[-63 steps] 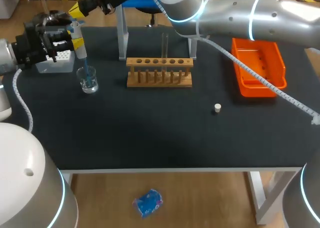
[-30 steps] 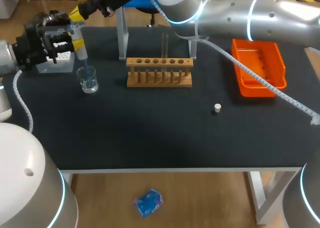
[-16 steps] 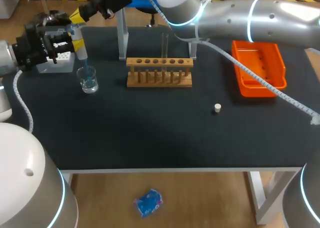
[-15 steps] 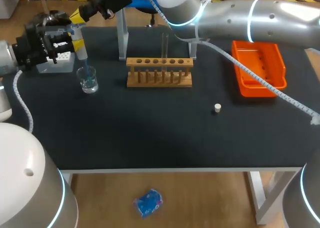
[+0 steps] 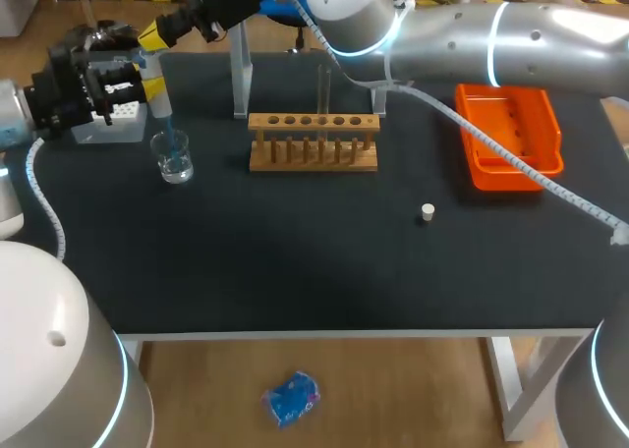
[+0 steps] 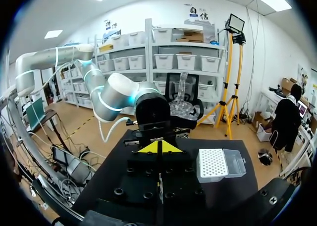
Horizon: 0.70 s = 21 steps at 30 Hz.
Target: Invert the test tube, pick up the pipette, mount the tip to pipette, aspirate from beaker and dispense into the tube, eject the tip, return the pipette, and cap with the stopper.
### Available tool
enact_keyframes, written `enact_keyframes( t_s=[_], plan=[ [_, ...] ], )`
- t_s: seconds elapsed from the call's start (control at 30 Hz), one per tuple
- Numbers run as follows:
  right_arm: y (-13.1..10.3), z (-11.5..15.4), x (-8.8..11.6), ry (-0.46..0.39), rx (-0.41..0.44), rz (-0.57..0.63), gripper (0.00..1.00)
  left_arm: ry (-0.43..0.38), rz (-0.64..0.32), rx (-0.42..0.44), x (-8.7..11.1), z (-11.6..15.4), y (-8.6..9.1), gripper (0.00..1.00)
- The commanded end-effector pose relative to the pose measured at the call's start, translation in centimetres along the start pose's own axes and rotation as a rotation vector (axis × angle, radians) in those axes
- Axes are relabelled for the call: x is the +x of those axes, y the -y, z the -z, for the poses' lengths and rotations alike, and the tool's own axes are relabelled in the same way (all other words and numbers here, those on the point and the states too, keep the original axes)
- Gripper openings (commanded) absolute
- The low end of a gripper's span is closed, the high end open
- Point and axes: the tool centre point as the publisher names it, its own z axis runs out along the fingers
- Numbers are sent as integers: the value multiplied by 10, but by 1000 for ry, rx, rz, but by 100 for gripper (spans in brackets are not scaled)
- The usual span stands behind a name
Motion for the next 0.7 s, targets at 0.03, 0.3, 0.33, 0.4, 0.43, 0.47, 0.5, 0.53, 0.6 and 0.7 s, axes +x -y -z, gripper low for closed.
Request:
enact_keyframes(
  t_s=[0.03, 0.3, 0.33, 0.4, 0.43, 0.47, 0.5, 0.53, 0.6, 0.7],
  plan=[
    [6, -1, 3, 7, -2, -1, 0, 1, -1, 2, 0, 0, 5, 0],
    [6, 1, 3, 9, -3, -1, 0, 1, -1, 2, 0, 0, 5, 0],
    [6, 1, 3, 9, -2, -1, 0, 1, -1, 2, 0, 0, 5, 0],
    [6, 1, 3, 9, -2, -1, 0, 1, -1, 2, 0, 0, 5, 0],
    [6, 1, 3, 9, -1, 0, 0, 1, -1, 2, 0, 0, 5, 0],
    [6, 1, 3, 9, -1, 0, 0, 1, -1, 2, 0, 0, 5, 0],
    [6, 1, 3, 8, -1, 0, 0, 1, -1, 2, 0, 0, 5, 0],
    [6, 1, 3, 7, 0, 0, 0, 1, -1, 2, 0, 0, 5, 0],
    [5, 1, 2, 6, 0, 0, 0, 1, -1, 2, 0, 0, 5, 0],
    [5, 1, 1, 5, 1, 1, 0, 1, -1, 2, 0, 0, 5, 0]
  ],
)
